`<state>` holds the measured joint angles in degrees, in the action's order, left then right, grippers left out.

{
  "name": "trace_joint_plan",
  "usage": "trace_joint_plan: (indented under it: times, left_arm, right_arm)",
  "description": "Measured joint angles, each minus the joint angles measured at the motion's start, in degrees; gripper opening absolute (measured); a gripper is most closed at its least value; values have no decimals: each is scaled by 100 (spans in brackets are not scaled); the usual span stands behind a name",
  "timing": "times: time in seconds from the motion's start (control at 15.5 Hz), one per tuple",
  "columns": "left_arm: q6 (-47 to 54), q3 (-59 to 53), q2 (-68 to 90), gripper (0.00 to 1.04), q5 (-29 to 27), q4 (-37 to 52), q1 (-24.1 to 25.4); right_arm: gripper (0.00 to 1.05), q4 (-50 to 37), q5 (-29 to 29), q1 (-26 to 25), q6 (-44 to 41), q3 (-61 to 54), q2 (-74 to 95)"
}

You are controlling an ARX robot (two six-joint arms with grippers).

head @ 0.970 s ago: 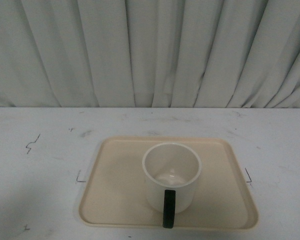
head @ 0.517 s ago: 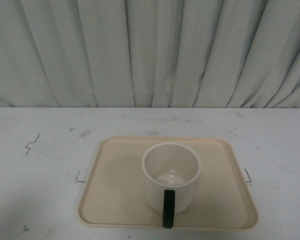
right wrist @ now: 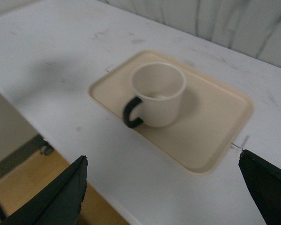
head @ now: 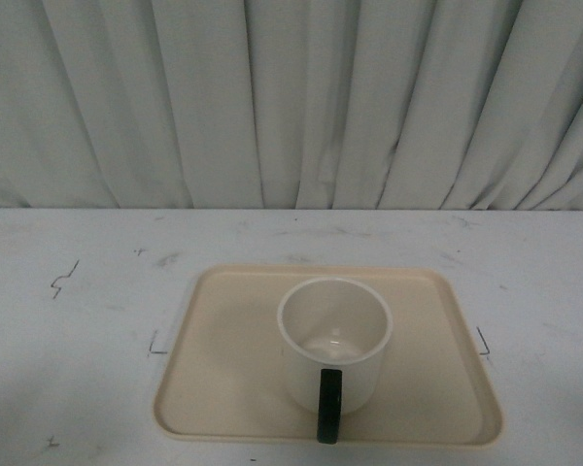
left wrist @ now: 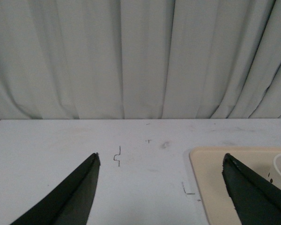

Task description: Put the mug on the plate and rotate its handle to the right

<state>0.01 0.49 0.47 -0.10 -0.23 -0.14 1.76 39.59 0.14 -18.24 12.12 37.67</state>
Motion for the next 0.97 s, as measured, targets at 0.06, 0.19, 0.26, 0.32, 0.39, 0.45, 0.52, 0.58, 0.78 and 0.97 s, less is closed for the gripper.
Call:
trace_joint_plan:
  times: [0.06, 0.19, 0.26, 0.32, 0.39, 0.45, 0.52, 0.58, 0.78, 0.97]
  left_arm:
    - [0, 0, 0, 92, 7, 4, 9]
    - [0, 0, 0, 97, 9, 4, 9]
    - [0, 0, 0, 98, 9, 4, 9]
    - [0, 0, 0, 98, 7, 4, 9]
    - [0, 0, 0, 98, 9, 2, 9]
    - [0, 0, 0, 98, 9, 4, 9]
    - [0, 0, 0, 98, 9, 4, 9]
    - [0, 0, 0, 98, 9, 4, 9]
    - [0, 0, 0, 98, 9, 4, 9]
    - [0, 0, 0, 98, 9, 4, 9]
  right_arm:
    - [98, -249, -424, 179, -125, 295, 745]
    - [98, -400, -1252, 863, -240, 1001, 2208]
    - [98, -339, -1587, 1128, -203, 1394, 2715]
    - [98, -326, -1945, 1386, -129, 1871, 3250]
    - [98, -254, -2302, 1582, -33, 2308, 3766]
    - [98, -151, -2522, 1703, 94, 2649, 4201]
    - [98, 59, -2682, 1803, 302, 3040, 4695]
    - [98, 197, -2841, 1878, 535, 3383, 5112]
    - [98, 247, -2924, 1941, 815, 3700, 5495]
    - [98, 348, -2979, 1996, 1185, 4030, 5873]
